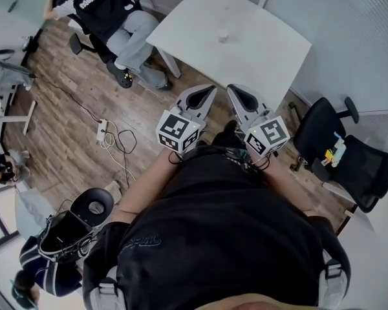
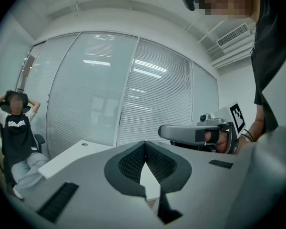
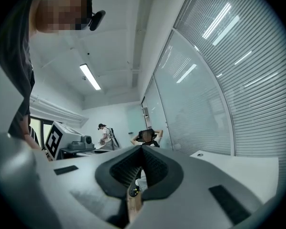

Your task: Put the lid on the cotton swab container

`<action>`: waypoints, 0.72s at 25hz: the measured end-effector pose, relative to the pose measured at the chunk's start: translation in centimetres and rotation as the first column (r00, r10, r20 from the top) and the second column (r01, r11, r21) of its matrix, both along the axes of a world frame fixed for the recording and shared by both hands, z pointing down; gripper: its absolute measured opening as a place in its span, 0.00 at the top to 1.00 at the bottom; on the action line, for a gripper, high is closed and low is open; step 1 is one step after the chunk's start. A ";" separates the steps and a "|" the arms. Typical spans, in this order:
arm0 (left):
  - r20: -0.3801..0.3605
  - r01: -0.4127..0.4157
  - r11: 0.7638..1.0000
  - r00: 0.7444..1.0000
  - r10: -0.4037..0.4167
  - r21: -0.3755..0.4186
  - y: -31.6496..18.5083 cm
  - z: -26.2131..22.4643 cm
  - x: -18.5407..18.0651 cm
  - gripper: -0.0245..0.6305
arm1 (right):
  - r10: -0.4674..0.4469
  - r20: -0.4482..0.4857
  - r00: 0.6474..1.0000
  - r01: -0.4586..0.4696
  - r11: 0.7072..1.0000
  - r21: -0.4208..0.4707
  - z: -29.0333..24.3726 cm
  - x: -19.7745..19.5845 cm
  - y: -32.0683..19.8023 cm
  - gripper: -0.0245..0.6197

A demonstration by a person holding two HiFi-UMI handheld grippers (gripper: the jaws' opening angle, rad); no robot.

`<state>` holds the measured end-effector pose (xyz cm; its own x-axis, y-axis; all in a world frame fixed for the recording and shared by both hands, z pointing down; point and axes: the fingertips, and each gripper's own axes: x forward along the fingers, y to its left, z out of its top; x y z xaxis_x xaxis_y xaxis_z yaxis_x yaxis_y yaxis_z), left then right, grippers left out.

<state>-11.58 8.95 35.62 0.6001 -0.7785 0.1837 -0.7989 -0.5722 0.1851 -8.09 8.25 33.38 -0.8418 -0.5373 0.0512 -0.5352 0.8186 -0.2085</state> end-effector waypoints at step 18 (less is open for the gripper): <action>0.011 -0.023 0.999 1.000 0.022 0.043 -11.8 -0.1 11.7 0.94 | -0.012 -0.012 1.000 0.013 0.999 0.039 0.2 10.0 -11.4 0.93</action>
